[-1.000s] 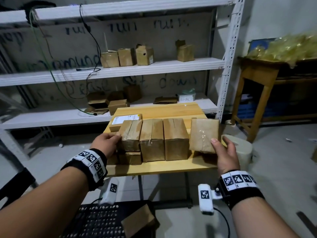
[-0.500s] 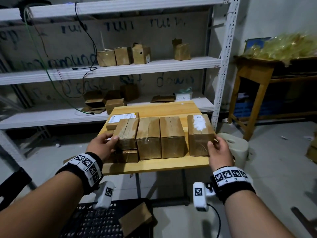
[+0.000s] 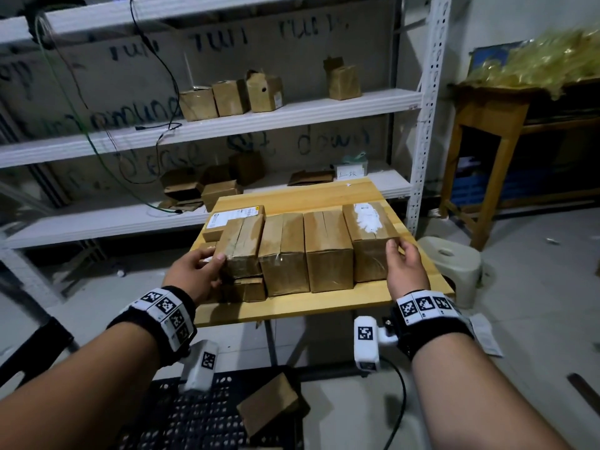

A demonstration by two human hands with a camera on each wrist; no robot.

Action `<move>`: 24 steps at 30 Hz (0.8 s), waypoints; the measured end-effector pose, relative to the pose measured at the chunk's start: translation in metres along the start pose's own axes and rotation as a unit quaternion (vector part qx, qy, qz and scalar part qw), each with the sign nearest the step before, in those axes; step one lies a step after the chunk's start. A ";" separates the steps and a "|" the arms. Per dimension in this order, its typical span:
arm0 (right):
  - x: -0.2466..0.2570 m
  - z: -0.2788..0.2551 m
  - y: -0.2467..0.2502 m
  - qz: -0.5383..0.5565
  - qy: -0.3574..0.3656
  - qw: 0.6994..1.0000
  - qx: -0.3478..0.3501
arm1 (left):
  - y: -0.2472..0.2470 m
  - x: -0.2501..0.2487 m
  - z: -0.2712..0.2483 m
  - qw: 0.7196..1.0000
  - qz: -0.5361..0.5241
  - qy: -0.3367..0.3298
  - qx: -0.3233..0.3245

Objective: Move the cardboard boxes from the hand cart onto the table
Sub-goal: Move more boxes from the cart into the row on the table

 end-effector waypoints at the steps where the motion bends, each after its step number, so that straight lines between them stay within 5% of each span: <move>1: 0.000 0.002 0.000 0.002 -0.002 1.000 -0.004 | 0.001 -0.001 -0.001 1.000 0.000 -0.001 -0.002; 12: -0.007 0.009 0.001 0.018 0.024 0.997 -0.072 | -0.005 0.000 -0.007 1.000 -0.020 0.009 -0.001; 19: 0.005 0.000 -0.016 -0.073 0.073 0.995 -0.001 | -0.008 0.010 -0.009 1.000 -0.027 0.013 0.006; 24: 0.004 -0.001 -0.016 -0.085 0.093 0.992 -0.033 | -0.008 0.017 -0.009 1.000 -0.023 0.013 0.009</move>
Point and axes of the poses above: each hand's wrist, its own z-axis towards the middle knuckle, its own y-axis out of the back of the hand, x = y × z, the point moved 6 cm from there along z, towards the middle knuckle, and after that the axes turned 1 degree about y, right-handed, at the moved point
